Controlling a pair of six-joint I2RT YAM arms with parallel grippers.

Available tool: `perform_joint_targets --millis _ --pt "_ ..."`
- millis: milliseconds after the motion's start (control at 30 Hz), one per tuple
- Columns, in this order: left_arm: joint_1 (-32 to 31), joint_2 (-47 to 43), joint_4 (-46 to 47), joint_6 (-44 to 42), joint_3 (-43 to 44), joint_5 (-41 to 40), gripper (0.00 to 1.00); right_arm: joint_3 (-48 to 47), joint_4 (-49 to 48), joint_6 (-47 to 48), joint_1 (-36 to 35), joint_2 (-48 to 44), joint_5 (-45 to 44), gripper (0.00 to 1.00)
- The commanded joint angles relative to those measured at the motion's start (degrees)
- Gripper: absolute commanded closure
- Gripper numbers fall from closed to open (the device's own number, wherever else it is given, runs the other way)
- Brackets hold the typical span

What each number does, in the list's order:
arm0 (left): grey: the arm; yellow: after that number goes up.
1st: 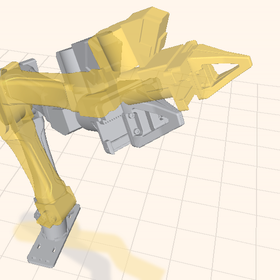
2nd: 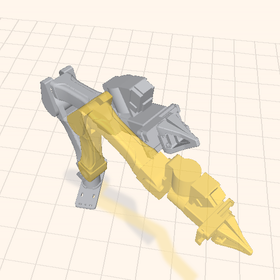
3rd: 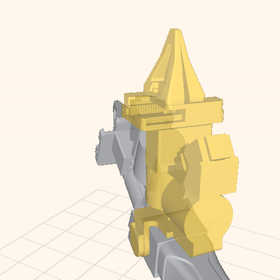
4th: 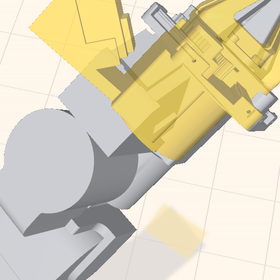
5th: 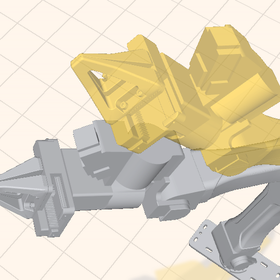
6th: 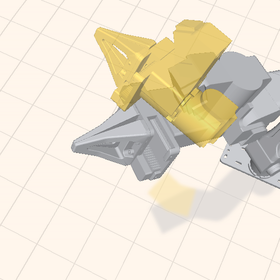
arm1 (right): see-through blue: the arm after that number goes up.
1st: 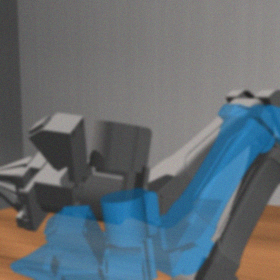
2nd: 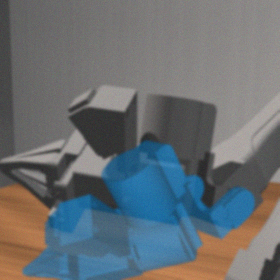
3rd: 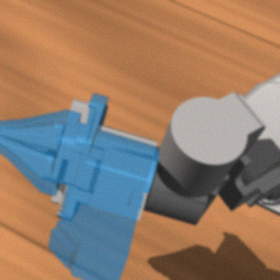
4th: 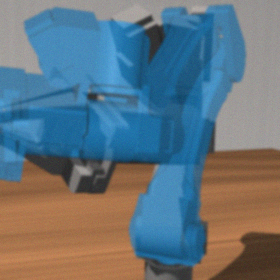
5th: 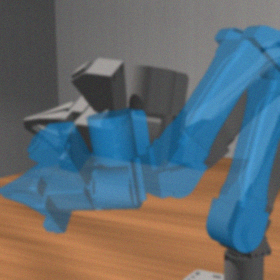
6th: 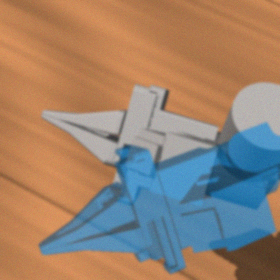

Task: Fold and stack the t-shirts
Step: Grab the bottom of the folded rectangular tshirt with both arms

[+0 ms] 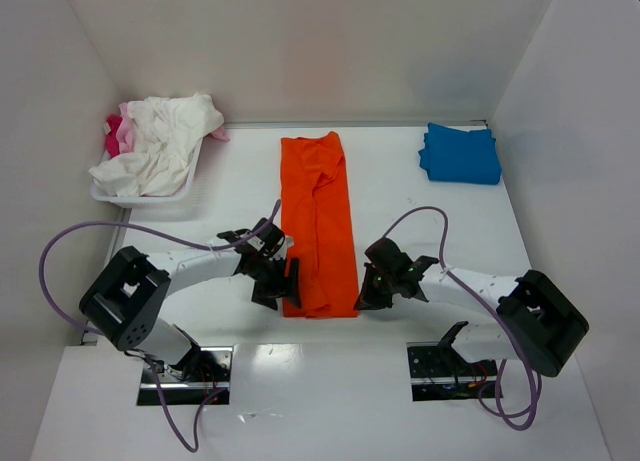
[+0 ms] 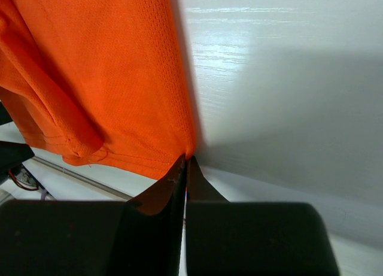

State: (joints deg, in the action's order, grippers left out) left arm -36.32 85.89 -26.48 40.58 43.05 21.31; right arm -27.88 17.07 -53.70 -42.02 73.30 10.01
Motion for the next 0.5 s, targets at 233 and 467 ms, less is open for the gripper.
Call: perform_joint_targets --millis 233,467 --pt "-0.2 1.8 0.2 0.1 0.2 -1.7 0.41 -1.9 -1.0 0.3 -0.4 -1.3 -1.5 1.00" --pt "-0.2 4.5 -0.3 0.1 0.2 -1.7 0.45 -1.9 -0.5 -0.3 -0.4 -2.2 -1.5 1.00"
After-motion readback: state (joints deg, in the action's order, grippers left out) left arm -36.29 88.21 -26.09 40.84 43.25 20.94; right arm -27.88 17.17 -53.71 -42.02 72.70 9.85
